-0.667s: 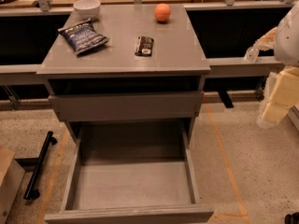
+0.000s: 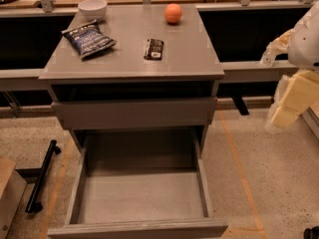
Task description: Place rxbar chocolate into middle drawer
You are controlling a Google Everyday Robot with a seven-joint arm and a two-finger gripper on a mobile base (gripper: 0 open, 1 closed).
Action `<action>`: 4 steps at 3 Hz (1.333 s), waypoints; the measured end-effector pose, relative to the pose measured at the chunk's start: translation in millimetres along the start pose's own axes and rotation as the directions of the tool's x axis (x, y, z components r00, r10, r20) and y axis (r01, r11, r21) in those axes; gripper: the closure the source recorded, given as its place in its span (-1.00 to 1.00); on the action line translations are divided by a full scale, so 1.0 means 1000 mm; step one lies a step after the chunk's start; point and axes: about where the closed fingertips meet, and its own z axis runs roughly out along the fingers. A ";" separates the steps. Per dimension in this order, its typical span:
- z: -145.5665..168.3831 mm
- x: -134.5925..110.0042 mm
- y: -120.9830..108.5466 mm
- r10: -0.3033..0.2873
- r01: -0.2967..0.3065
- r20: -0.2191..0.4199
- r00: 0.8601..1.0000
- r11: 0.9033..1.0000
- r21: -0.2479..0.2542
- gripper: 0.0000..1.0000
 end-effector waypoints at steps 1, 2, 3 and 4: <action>0.019 -0.035 -0.015 0.025 -0.018 0.144 0.989 0.999 -0.050 -1.00; 0.038 -0.073 -0.036 0.016 0.010 0.254 0.967 0.995 -0.101 -1.00; 0.061 -0.112 -0.067 0.001 0.039 0.327 0.945 0.992 -0.118 -1.00; 0.063 -0.117 -0.071 -0.002 0.044 0.335 0.942 0.992 -0.119 -1.00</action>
Offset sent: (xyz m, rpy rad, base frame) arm 0.1110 0.1069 -0.0037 0.4101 0.0306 0.1711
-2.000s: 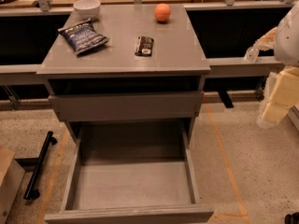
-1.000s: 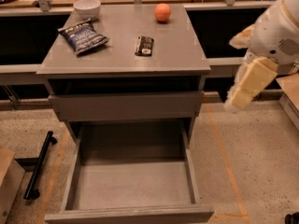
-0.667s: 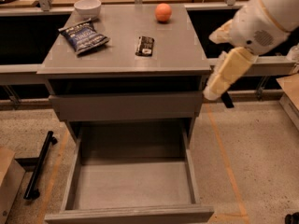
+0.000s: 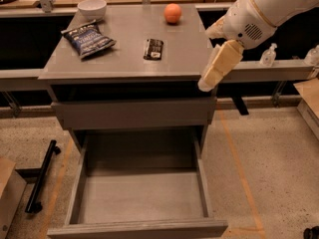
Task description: Place rxbar chocolate into middle drawer
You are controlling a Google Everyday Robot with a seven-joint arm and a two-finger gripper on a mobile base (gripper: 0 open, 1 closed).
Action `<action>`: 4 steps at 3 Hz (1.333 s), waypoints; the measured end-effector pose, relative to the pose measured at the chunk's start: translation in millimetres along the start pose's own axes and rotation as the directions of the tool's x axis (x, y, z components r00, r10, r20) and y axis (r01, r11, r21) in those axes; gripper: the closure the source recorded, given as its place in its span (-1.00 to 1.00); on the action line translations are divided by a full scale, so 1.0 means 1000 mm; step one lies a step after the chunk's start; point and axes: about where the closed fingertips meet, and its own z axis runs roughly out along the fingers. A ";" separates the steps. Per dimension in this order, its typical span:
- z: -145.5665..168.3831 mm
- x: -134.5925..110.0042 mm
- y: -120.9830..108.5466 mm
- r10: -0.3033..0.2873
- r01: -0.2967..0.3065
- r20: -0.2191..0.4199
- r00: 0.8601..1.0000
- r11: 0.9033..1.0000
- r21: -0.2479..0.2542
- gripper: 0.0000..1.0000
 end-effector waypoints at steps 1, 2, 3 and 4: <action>0.002 0.003 0.001 0.025 -0.025 0.016 1.000 1.000 0.001 -1.00; 0.023 -0.011 -0.011 0.039 -0.040 0.056 0.998 0.999 0.018 -1.00; 0.052 -0.029 -0.040 0.073 -0.079 0.111 0.991 0.996 0.050 -1.00; 0.083 -0.042 -0.080 0.129 -0.142 0.155 0.979 0.986 0.081 -1.00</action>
Offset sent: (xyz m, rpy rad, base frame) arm 0.0489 0.0424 -0.0138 0.1249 -0.0590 -0.0772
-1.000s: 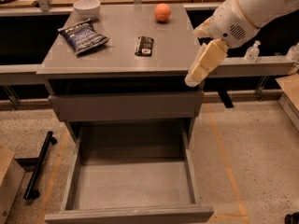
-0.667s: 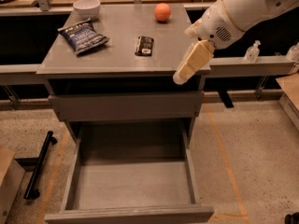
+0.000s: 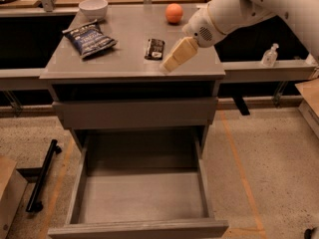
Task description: Place rxbar chocolate into middle drawer
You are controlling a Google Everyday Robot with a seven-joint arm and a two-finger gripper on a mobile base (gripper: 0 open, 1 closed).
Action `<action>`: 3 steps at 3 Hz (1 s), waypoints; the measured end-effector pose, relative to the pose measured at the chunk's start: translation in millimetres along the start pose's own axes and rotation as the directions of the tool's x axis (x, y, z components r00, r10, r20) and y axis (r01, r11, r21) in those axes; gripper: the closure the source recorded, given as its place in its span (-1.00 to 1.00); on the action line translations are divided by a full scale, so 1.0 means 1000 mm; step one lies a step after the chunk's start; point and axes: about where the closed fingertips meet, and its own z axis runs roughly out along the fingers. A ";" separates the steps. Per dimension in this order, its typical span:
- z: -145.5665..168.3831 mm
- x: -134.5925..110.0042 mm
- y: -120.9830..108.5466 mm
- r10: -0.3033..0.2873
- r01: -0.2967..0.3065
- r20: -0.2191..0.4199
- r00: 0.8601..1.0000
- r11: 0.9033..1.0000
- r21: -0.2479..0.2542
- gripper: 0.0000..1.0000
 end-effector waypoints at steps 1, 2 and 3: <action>0.025 -0.010 -0.042 0.045 -0.046 0.017 0.999 0.996 0.075 -1.00; 0.028 -0.012 -0.047 0.050 -0.051 0.022 0.999 0.995 0.084 -1.00; 0.039 -0.005 -0.045 0.097 -0.101 0.052 0.994 0.992 0.079 -1.00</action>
Offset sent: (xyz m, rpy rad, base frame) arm 0.0447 0.0056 -0.0054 0.0139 -0.0254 -0.0760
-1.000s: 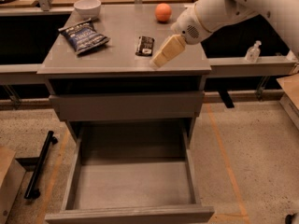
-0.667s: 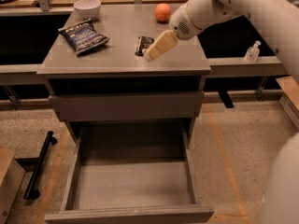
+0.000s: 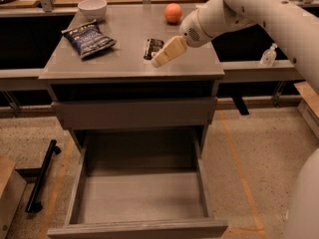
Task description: Place rxbar chocolate into middle drawer
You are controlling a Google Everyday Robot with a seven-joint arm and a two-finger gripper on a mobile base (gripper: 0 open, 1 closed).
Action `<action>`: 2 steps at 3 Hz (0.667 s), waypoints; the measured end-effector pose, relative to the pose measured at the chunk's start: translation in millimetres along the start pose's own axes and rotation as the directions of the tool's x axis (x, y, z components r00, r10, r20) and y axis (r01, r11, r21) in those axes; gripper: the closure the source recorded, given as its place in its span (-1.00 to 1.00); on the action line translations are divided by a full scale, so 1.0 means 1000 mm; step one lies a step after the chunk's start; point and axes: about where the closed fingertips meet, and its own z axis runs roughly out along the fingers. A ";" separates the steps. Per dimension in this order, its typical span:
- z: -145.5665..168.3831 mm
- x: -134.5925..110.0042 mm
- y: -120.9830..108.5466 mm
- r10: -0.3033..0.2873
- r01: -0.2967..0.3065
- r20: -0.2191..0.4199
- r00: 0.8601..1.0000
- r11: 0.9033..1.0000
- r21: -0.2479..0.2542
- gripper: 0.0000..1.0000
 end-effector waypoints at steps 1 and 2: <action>0.028 0.004 -0.012 0.049 -0.050 0.050 0.998 0.999 0.019 -1.00; 0.058 0.005 -0.035 0.092 -0.098 0.102 0.991 0.994 0.054 -1.00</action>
Offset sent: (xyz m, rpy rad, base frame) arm 0.0971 0.0189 -0.0567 0.1792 -0.0604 -0.1781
